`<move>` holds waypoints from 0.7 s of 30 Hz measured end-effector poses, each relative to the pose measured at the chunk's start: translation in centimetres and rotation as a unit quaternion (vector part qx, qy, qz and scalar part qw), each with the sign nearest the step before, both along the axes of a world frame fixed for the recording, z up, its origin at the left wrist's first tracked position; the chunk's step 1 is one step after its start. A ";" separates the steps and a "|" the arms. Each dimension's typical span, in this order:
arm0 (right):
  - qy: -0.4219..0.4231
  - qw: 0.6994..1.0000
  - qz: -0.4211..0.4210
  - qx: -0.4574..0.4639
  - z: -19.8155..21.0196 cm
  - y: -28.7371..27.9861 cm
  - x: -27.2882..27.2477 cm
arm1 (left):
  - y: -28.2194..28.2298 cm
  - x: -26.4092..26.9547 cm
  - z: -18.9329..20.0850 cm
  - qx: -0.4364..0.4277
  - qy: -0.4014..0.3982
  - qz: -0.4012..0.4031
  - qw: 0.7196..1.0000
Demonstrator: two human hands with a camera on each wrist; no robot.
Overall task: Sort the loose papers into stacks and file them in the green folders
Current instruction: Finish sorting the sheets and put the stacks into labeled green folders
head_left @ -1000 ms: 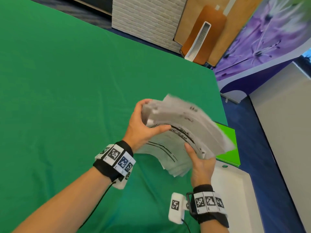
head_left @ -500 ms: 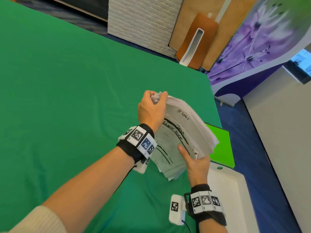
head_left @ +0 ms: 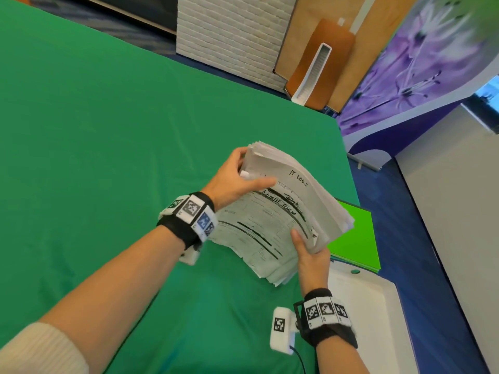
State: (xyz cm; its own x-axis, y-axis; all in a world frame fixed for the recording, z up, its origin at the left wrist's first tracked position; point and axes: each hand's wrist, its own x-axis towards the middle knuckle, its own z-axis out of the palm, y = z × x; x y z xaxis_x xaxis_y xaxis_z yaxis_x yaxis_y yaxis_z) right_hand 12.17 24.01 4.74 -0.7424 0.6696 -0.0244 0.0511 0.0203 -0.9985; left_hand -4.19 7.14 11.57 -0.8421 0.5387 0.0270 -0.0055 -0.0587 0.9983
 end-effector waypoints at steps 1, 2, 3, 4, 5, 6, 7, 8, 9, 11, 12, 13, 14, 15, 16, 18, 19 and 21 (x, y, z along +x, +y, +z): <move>-0.002 1.000 -0.001 0.000 -0.1 0.2 -0.1 | -0.6 -0.2 -1.3 -0.035 -0.005 -0.025 0.999; -0.007 1.000 -0.003 -0.003 -0.3 0.4 -0.2 | -1.0 -0.3 -2.5 -0.071 -0.015 -0.039 0.997; -0.013 1.000 -0.004 -0.007 -0.7 0.5 -0.4 | -1.2 -0.2 -3.7 -0.098 -0.033 -0.047 0.993; -0.021 1.000 -0.009 -0.013 -1.0 0.6 -0.6 | -1.2 0.1 -4.8 -0.116 -0.055 -0.046 0.991; -0.026 0.999 -0.017 -0.021 -1.1 0.4 -0.8 | -0.9 0.5 -5.8 -0.120 -0.075 -0.031 0.989; -0.027 0.999 -0.021 -0.030 -1.0 0.3 -1.1 | -0.6 1.0 -6.6 -0.109 -0.093 0.003 0.990; -0.023 0.999 -0.017 -0.035 -0.7 0.1 -1.3 | -0.3 1.4 -7.2 -0.080 -0.117 0.050 0.989; -0.016 0.999 -0.009 -0.037 -0.2 -0.3 -1.3 | 0.0 1.9 -7.6 -0.037 -0.143 0.100 0.984; -0.003 0.999 0.001 -0.038 0.4 -0.5 -1.2 | 0.0 2.3 -7.7 0.006 -0.159 0.138 0.978; 0.031 0.998 0.019 -0.046 1.3 -0.8 -0.6 | -0.2 2.8 -8.0 0.055 -0.160 0.169 0.971; 0.040 0.997 0.028 -0.054 1.3 -0.9 -0.1 | -0.5 3.0 -8.2 0.065 -0.157 0.170 0.971; 0.040 0.997 0.037 -0.055 0.8 -1.0 0.5 | -0.8 3.3 -8.5 0.066 -0.159 0.168 0.971; 0.028 0.998 0.040 -0.046 -0.1 -1.1 1.1 | -1.1 3.5 -8.8 0.059 -0.162 0.163 0.971; 0.008 0.998 0.045 -0.034 -1.0 -1.4 1.6 | -1.3 3.8 -9.1 0.042 -0.161 0.150 0.975; -0.014 0.998 0.048 -0.028 -1.9 -1.7 1.9 | -1.4 4.0 -9.5 0.019 -0.152 0.130 0.980; -0.039 0.998 0.040 -0.038 -3.1 -2.0 2.2 | -1.2 4.4 -9.9 -0.012 -0.130 0.097 0.987; -0.040 0.998 0.030 -0.039 -3.3 -2.0 2.1 | -1.0 4.7 -10.0 -0.017 -0.126 0.096 0.987; -0.034 0.999 0.017 -0.027 -3.3 -2.0 1.7 | -0.5 5.2 -10.2 -0.009 -0.131 0.121 0.984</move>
State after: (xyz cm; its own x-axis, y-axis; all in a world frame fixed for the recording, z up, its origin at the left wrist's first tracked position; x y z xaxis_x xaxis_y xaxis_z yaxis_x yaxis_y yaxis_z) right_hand 13.85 22.03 1.47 -0.7593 0.6410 -0.1120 0.1200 -0.0313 -0.9923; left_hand 0.98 6.65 1.33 -0.9226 0.3200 -0.2156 -0.2507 -0.0725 0.9653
